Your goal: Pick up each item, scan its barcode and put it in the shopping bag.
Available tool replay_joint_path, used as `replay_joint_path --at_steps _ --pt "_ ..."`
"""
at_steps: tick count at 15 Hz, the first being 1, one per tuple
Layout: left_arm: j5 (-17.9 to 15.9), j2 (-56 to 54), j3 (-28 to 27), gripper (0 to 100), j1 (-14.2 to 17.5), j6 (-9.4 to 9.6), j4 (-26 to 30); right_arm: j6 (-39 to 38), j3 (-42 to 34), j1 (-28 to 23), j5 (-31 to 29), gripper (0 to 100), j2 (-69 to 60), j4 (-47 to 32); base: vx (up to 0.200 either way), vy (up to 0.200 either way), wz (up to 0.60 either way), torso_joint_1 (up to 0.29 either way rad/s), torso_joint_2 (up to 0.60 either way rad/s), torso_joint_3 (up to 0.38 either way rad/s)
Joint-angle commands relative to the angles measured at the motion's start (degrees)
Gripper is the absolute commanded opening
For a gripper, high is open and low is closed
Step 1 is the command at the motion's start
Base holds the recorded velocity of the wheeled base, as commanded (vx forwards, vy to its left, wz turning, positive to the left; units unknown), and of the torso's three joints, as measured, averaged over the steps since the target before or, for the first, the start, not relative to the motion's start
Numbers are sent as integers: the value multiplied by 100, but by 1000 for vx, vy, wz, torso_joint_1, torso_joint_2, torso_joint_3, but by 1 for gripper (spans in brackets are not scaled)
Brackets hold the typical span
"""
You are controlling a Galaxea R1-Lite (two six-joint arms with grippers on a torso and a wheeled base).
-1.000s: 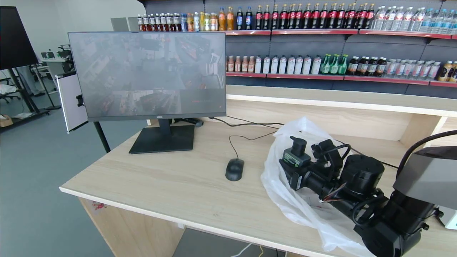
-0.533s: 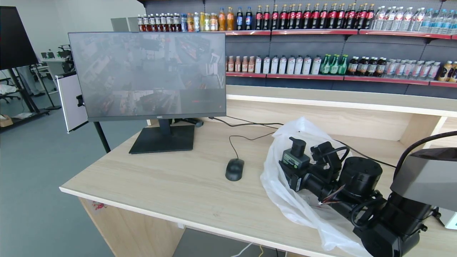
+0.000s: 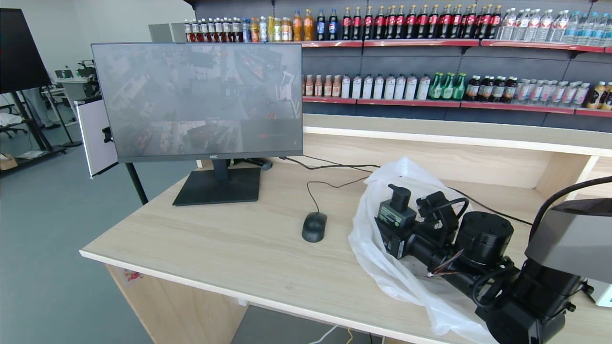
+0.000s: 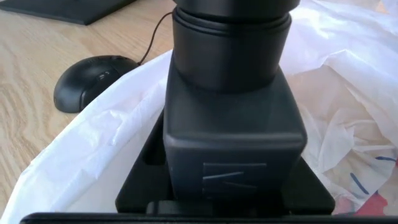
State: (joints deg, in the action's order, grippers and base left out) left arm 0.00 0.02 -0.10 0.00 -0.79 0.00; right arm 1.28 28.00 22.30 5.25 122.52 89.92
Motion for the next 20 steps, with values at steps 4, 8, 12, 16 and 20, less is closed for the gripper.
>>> replay_joint_path --at_steps 4,8,12,16,20 --pt "0 -2 10 0 0 -9 0 4 91 -15 2 100 -105 8 0 0 0 0 0 0" --pt "0 -2 10 0 0 0 0 4 -295 -32 2 100 -413 8 0 0 0 0 0 0" --pt "0 -2 1 0 0 0 0 -23 -480 -32 2 100 -984 8 0 0 0 0 0 0" --pt "0 -2 1 0 0 0 0 -225 -840 -32 2 100 -1450 8 0 0 0 0 0 0" --pt "0 -2 1 0 0 0 9 -260 -1192 -32 2 100 -1810 8 0 0 -150 1 1 1"
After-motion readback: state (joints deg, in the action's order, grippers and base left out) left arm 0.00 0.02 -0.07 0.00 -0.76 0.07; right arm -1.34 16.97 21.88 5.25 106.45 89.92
